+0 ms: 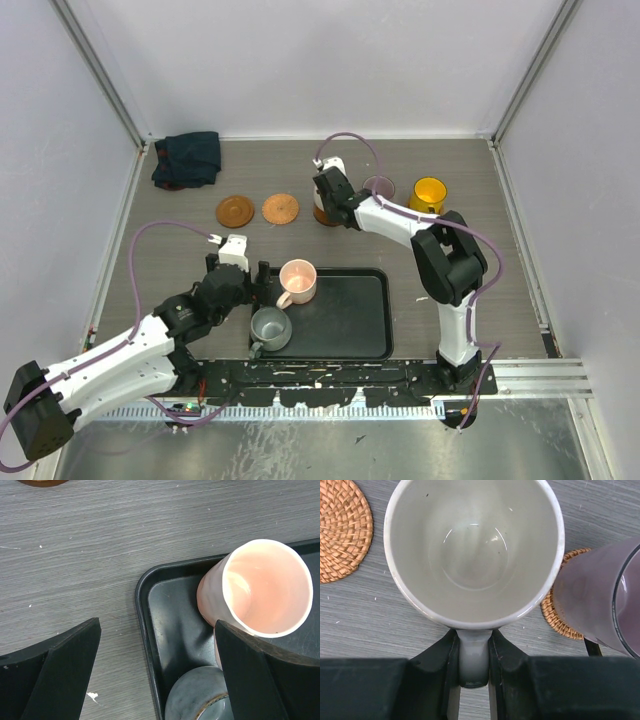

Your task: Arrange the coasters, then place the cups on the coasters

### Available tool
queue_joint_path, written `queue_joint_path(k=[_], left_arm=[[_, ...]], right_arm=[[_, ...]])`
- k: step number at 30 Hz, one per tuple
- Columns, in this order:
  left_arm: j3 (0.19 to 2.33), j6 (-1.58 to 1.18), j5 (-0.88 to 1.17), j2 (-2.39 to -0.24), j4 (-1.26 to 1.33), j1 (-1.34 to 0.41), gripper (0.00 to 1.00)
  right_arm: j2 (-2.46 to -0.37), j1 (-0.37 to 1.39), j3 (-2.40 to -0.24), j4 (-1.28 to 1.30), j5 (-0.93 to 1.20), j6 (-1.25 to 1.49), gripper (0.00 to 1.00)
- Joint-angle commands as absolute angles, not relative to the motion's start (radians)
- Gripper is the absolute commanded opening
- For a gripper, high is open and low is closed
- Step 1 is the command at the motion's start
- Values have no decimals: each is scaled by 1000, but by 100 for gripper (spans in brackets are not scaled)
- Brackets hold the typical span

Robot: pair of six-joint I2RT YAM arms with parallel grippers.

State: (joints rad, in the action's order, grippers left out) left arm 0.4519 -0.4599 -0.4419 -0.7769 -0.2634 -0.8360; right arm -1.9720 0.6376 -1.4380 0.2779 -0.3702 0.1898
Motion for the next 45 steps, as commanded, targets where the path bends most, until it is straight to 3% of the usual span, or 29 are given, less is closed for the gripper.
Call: queue_joint_path(k=[1, 45], left_arm=[[476, -470, -475, -769, -236, -838, 98], [452, -474, -474, -749, -239, -838, 98]], right_arm=[[-1953, 640, -1471, 196, -382, 208, 1], [-1972, 638, -1439, 207, -401, 255, 1]])
